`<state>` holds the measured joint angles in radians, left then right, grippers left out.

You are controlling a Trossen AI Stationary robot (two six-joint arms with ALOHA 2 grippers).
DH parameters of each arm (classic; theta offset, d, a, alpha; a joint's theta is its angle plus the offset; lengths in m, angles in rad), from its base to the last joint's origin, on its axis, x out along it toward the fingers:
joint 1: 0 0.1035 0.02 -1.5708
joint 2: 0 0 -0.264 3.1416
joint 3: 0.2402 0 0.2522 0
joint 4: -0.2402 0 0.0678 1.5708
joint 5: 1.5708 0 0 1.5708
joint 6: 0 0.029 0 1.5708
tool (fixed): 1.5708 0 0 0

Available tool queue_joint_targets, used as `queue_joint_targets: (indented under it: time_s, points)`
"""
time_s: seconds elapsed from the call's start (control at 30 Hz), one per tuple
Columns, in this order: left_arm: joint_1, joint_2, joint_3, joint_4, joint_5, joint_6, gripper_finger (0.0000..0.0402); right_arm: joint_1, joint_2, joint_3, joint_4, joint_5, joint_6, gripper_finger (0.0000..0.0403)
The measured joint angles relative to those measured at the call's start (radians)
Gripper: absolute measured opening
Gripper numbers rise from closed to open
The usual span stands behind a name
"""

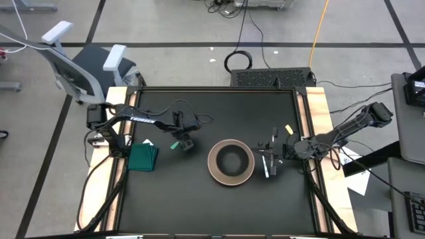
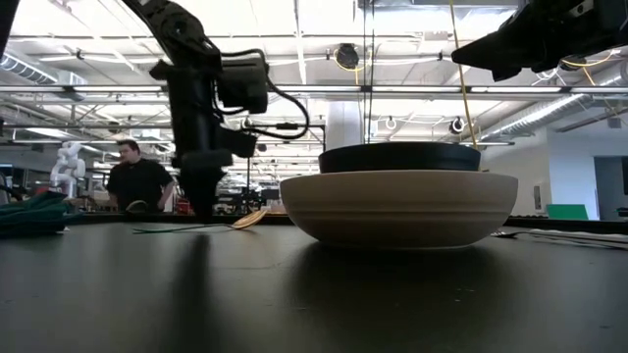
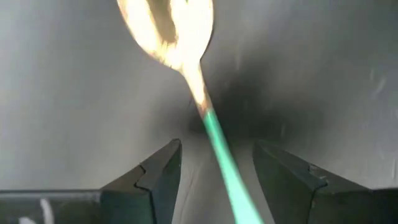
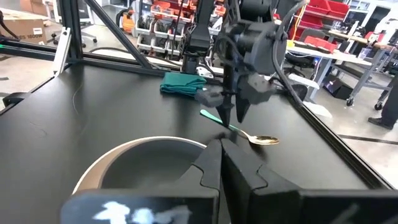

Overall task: Set table place
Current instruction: Put the blue spoon into the black bowl

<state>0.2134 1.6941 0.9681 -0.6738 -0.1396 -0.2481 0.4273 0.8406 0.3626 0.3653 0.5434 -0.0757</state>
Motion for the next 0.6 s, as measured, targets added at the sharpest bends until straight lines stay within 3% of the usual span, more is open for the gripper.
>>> queue_joint_targets:
  time_s: [0.6]
  points:
    - [0.002,0.063,0.000,0.030,0.002,0.016,0.0200,0.005,0.000,-0.001,0.011,-0.025,0.006,0.0000]
